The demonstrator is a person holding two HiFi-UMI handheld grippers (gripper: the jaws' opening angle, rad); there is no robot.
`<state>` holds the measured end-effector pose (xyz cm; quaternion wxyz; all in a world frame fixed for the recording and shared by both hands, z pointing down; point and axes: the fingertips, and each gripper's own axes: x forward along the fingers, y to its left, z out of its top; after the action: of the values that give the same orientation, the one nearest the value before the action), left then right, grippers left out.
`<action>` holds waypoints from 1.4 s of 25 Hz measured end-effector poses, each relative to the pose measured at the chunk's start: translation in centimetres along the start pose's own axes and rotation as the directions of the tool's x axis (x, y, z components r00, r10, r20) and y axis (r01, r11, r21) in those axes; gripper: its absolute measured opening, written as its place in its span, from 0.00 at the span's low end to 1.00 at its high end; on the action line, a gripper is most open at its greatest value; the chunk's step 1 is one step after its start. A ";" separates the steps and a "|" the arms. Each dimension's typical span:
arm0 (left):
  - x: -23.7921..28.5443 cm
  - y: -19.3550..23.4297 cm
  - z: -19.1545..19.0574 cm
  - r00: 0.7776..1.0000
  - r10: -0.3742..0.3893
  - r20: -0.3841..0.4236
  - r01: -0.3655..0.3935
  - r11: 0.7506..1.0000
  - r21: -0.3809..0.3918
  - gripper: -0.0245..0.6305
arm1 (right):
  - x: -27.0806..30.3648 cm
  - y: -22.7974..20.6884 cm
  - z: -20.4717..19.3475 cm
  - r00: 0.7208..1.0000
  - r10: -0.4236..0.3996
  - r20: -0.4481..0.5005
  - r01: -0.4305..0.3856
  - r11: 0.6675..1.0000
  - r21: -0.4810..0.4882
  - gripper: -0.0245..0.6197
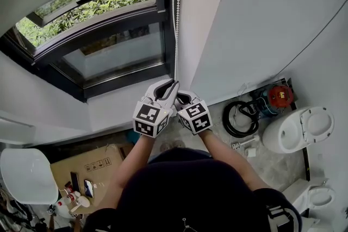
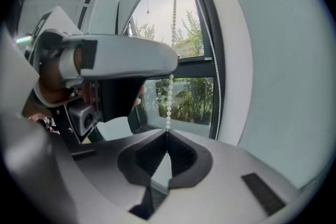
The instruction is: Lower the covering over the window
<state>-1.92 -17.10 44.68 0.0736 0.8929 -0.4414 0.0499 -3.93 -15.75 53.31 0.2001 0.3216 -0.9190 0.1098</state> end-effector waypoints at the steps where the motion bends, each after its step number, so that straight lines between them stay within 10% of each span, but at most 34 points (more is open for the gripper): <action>1: -0.1 0.1 -0.1 1.000 0.005 -0.001 -0.005 1.000 -0.003 0.08 | -0.1 0.1 -0.1 1.000 0.000 0.002 0.000 1.000 -0.001 0.06; 19: 0.2 -2.4 -9.6 0.975 -0.048 -0.219 0.027 0.995 -0.096 0.07 | 0.6 0.8 -9.9 0.968 0.038 -0.246 -0.039 0.999 0.004 0.06; 35: 3.0 -5.4 -9.7 0.965 -0.150 -0.215 0.128 0.986 -0.111 0.07 | -1.5 -1.6 -10.9 0.970 -0.047 -0.238 0.067 0.995 0.077 0.06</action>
<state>3.93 -14.53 54.27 0.1687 0.9059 -0.3685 0.1231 1.43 -12.58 62.53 0.2969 0.3409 -0.8736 0.1803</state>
